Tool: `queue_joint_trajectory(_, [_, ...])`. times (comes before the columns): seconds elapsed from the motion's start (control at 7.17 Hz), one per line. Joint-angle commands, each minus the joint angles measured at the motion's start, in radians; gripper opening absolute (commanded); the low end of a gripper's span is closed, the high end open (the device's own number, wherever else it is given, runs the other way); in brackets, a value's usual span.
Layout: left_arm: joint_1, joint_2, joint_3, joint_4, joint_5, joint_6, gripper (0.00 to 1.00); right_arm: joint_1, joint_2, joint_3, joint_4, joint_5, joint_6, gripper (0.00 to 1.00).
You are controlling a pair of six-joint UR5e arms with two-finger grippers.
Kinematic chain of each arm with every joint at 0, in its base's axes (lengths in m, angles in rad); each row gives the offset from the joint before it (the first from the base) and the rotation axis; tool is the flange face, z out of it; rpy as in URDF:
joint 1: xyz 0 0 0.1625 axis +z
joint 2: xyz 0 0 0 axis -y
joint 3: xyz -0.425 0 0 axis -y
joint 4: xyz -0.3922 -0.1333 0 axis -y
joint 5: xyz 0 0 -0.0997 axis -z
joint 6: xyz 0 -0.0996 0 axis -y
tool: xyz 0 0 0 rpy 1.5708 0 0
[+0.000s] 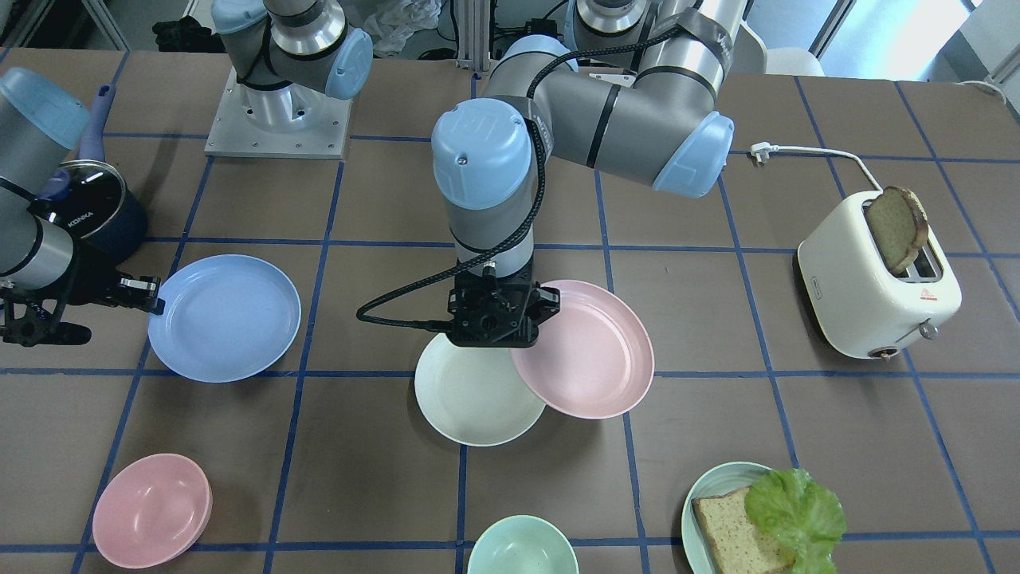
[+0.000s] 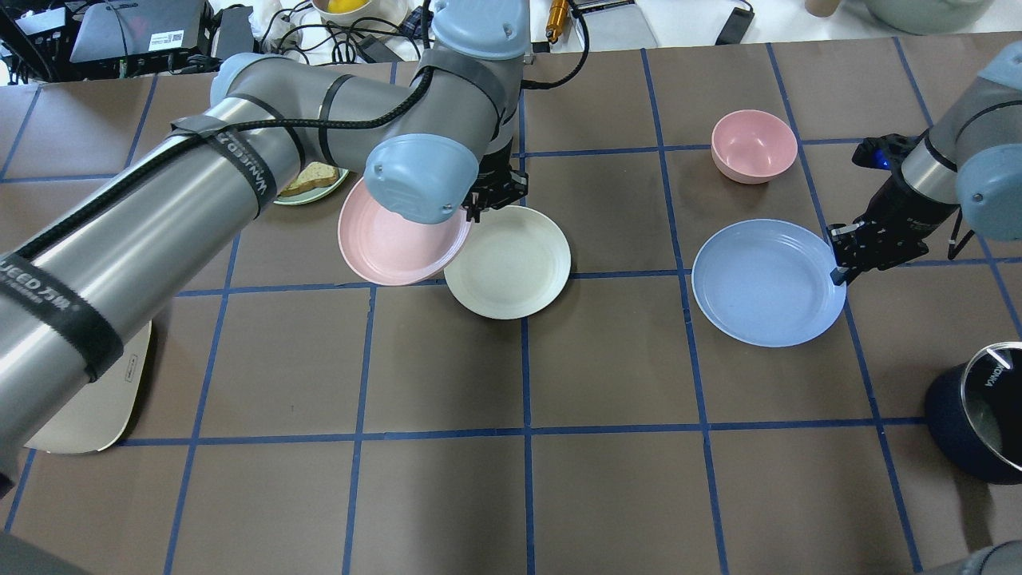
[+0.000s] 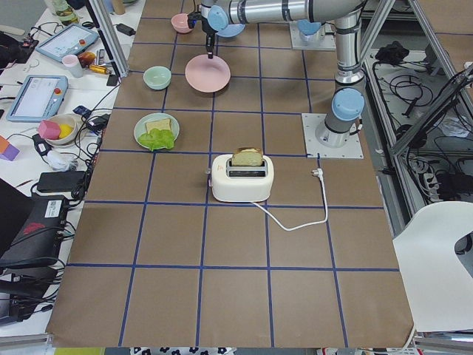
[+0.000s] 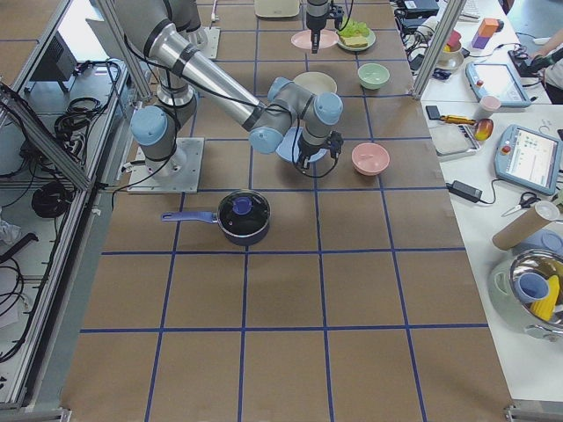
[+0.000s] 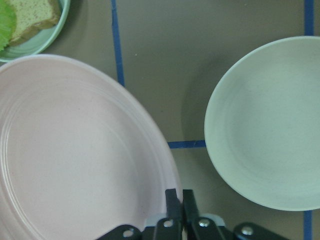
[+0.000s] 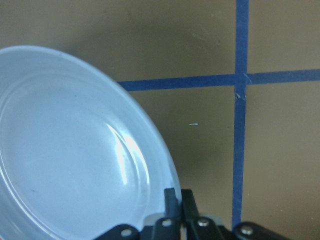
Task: Stack three plates with pink and blue
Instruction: 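Lift the pink plate with the left gripper and carry it over the cream plate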
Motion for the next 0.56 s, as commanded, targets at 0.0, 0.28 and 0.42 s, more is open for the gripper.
queue_joint_trajectory(0.0, [-0.056,-0.105,0.137,-0.042,-0.012,-0.041,0.0,0.002,-0.002,-0.008,0.009,0.0,0.004,0.0])
queue_joint_trajectory(0.28, [-0.093,-0.178,0.174,-0.042,-0.003,-0.067,0.0,0.002,0.0,-0.006,0.015,0.003,0.006,0.0])
queue_joint_trajectory(0.42, [-0.108,-0.2,0.189,-0.045,0.013,-0.069,0.0,0.002,-0.002,-0.006,0.015,0.002,0.006,0.0])
